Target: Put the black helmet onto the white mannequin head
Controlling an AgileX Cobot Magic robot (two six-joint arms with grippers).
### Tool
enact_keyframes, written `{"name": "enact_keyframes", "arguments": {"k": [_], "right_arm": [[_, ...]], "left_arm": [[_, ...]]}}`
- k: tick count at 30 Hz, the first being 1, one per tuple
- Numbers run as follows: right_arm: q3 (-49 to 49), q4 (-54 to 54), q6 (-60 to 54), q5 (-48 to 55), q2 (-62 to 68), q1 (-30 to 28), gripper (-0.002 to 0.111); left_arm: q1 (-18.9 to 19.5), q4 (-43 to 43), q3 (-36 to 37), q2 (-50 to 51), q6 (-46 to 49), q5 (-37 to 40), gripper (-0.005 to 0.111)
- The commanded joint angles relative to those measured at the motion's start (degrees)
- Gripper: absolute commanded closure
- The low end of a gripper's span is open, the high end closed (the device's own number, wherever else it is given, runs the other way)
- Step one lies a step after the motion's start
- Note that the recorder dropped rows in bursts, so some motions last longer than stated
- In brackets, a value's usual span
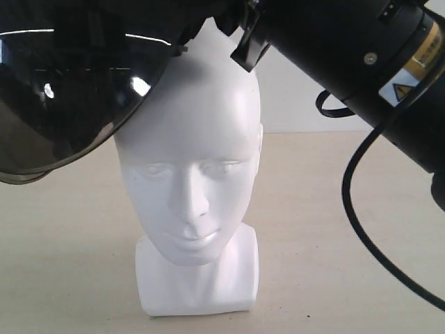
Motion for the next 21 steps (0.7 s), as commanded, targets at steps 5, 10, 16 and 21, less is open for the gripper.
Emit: {"name": "enact_keyframes", "arguments": {"k": [5, 10, 16, 21], "right_arm": [[0.18, 4.07, -7.59, -2.33, -2.37, -0.06, 0.108], [0.18, 4.07, -8.53, -2.33, -2.37, -1.61, 0.108], [0.18, 3.91, -8.09, -2.33, -2.37, -3.97, 0.108], [0.18, 3.91, -7.52, -2.33, -2.37, -6.35, 0.108]], "left_arm": [[-0.02, 3.7, 0.05, 0.86, -0.05, -0.86, 0.102], [-0.02, 3.7, 0.05, 0.86, 0.21, -1.12, 0.102], [-0.02, 3.7, 0.05, 1.14, 0.36, -1.12, 0.102], [-0.02, 3.7, 0.05, 2.34, 1.28, -1.82, 0.102]]}}
